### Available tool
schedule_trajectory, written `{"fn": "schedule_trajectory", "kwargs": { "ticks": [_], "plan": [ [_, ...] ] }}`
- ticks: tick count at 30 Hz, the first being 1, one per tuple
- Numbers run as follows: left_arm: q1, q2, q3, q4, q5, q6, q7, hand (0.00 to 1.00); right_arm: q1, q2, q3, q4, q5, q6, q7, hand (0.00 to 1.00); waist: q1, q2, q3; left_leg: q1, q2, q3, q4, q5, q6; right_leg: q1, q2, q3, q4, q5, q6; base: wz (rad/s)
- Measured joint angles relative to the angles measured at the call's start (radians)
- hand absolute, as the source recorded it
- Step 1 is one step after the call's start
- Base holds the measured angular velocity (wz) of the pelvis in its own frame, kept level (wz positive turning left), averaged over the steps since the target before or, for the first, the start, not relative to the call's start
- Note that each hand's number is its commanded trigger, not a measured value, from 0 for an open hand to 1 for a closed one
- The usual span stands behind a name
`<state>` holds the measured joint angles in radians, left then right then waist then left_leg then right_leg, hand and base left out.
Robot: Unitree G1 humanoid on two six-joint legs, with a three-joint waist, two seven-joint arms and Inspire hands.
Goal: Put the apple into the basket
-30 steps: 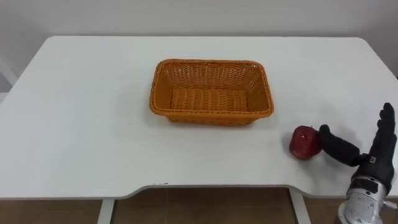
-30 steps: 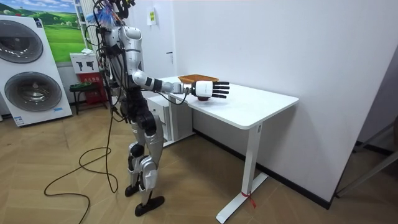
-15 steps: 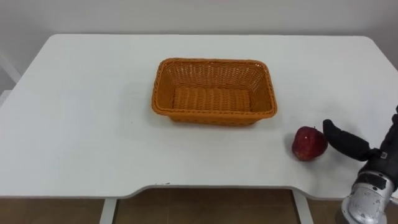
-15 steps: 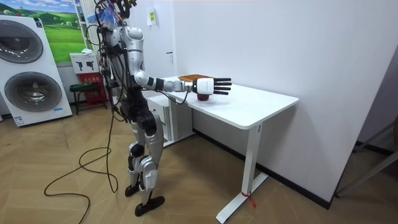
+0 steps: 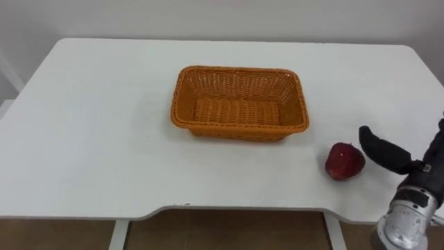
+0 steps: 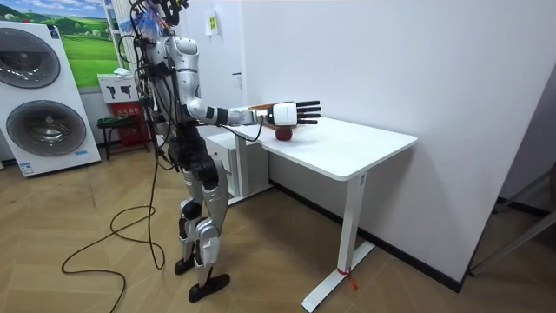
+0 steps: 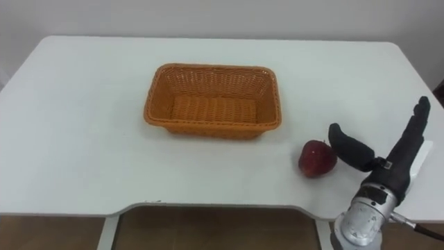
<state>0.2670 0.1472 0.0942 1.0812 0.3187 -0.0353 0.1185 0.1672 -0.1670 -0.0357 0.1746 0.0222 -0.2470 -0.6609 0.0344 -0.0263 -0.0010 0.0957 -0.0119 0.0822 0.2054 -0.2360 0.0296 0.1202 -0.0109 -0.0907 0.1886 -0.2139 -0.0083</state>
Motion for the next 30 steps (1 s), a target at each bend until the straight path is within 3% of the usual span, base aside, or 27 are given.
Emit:
{"fn": "schedule_trajectory", "kwargs": {
  "ticks": [10,30],
  "plan": [
    [0.000,-0.001,-0.005,0.000,-0.001,0.001,-0.002,0.00,0.000,-0.001,0.064,-0.001,-0.151,-0.001,0.052,0.00,0.002,0.008,0.0020,-0.017,0.000,-0.003,0.001,0.000,0.000,-0.018,0.000,-0.005,-0.001,0.000,0.000,0.01],
    [-0.012,-0.002,-0.046,-0.001,-0.011,0.007,-0.016,0.00,0.028,-0.004,0.132,0.035,-0.179,0.007,0.196,0.00,-0.002,0.007,0.0014,-0.014,0.000,-0.005,0.008,0.000,0.000,-0.014,0.000,0.000,-0.003,0.001,-0.001,0.00]
  ]
}}
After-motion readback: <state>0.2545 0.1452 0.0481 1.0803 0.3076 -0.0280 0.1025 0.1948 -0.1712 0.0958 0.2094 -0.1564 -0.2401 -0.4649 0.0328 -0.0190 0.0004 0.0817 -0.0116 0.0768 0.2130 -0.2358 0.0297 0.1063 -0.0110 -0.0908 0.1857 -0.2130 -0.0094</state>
